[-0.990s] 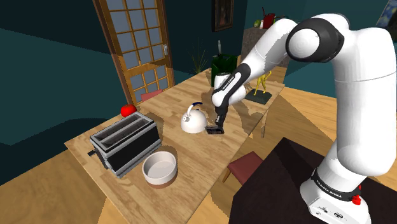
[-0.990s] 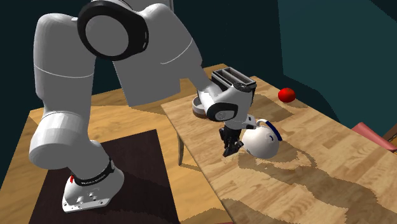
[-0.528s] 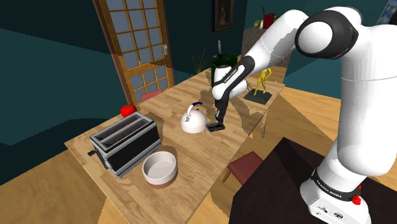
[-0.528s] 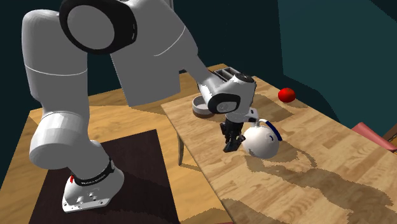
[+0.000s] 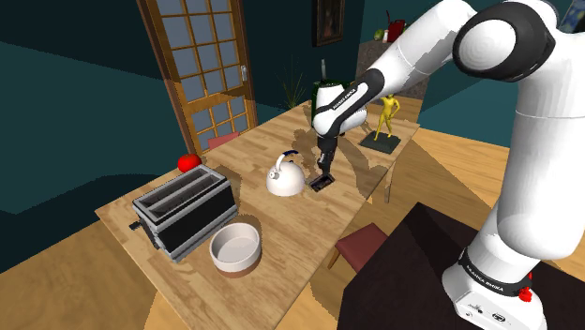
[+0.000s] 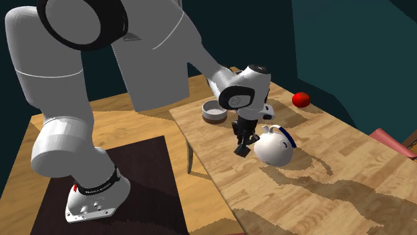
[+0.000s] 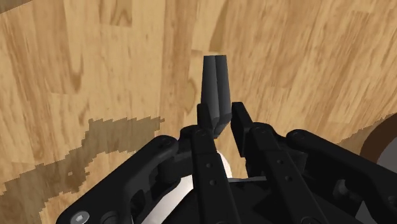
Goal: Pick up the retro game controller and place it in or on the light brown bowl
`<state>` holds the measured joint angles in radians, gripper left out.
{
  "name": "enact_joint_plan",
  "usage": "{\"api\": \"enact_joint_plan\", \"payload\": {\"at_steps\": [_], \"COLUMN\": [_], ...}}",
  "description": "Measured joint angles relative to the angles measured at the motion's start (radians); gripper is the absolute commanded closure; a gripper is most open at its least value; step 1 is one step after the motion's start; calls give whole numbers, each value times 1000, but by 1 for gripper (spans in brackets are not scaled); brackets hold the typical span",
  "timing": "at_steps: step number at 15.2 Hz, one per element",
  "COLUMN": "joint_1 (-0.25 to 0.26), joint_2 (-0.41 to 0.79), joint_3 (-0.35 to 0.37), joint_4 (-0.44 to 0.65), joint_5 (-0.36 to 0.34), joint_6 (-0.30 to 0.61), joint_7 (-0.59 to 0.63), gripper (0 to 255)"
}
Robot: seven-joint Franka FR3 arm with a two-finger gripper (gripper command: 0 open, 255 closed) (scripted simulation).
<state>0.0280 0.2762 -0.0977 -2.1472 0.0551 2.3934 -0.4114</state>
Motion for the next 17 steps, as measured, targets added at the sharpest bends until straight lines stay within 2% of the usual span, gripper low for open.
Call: {"api": "enact_joint_plan", "payload": {"at_steps": [4, 12, 17], "joint_1": [19, 136, 215], "joint_2": [-24, -22, 8], "joint_3": [8, 71, 111], "joint_4": [-1, 19, 76], "joint_5": [-6, -23, -34], "joint_6": [-22, -37, -61], "joint_7": [32, 220, 346], "gripper": [255, 255, 255]}}
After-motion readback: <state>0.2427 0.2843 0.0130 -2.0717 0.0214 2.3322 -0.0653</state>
